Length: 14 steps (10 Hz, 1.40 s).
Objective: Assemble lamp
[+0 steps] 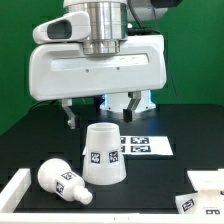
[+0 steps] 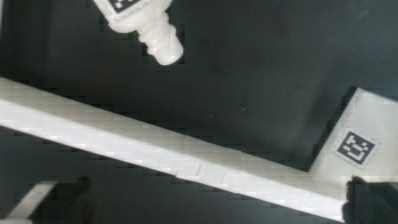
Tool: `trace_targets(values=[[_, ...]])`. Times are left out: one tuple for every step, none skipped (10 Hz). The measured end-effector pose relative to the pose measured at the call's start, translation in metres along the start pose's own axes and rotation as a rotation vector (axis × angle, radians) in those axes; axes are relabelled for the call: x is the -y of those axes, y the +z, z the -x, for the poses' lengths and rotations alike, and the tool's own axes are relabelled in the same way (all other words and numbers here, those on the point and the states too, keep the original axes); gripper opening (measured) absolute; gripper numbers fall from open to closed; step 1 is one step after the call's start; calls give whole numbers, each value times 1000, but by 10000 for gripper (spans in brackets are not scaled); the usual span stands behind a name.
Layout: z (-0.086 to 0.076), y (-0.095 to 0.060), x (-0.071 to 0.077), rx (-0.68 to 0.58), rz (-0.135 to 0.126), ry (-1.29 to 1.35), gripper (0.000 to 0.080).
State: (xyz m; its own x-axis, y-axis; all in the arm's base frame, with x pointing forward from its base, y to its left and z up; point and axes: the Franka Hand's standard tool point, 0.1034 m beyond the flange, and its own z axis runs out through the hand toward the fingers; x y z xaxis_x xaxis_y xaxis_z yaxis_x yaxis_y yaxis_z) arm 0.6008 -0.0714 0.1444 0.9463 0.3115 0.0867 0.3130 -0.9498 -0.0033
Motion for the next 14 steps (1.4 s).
trace_targets(values=[[-6, -2, -8, -3, 6, 8, 699], [-9, 0, -8, -4, 6, 100, 699], [-13, 1, -4, -5, 5, 194, 699], [-16, 2, 0, -8, -9, 282, 699], [-16, 4, -3, -16, -36, 357, 699], [-15, 4, -6, -18, -37, 363, 699], [-16, 5, -5, -18, -37, 361, 699], [-16, 5, -5, -18, -37, 361, 699], [-16, 5, -5, -18, -37, 361, 699], [-16, 5, -5, -18, -37, 362, 699], [-15, 5, -5, -18, -37, 364, 699], [-16, 3, -6, -21, -37, 500, 699], [-18, 5, 2, -16, -48, 722, 699], [-19, 10, 11, 7, -71, 899, 699]])
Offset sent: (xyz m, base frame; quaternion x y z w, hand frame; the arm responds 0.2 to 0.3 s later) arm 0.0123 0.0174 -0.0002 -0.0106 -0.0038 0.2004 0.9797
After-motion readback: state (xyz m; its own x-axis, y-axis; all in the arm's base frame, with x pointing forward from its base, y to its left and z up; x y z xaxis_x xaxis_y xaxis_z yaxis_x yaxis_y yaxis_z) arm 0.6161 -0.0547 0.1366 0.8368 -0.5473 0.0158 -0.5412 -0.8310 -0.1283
